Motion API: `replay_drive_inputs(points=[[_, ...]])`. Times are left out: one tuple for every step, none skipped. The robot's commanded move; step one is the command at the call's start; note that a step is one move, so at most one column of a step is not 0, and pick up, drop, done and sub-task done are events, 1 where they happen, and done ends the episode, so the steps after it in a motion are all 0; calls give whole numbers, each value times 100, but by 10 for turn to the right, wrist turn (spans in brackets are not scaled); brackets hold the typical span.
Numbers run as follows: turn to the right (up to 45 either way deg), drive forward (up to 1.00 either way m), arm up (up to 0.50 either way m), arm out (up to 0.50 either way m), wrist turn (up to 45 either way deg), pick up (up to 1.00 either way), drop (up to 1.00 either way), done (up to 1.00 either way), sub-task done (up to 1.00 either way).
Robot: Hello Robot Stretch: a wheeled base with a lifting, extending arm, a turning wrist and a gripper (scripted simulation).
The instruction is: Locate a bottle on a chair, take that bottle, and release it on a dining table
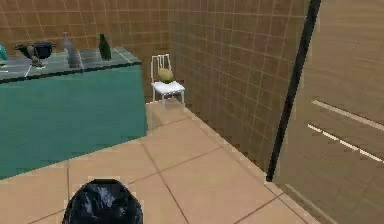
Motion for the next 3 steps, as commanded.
replay_drive_inputs(points=[[150,0,0,0,0,0,0,0,0],[0,85,0,0,0,0,0,0,0],[-420,0,0,0,0,0,0,0,0]])
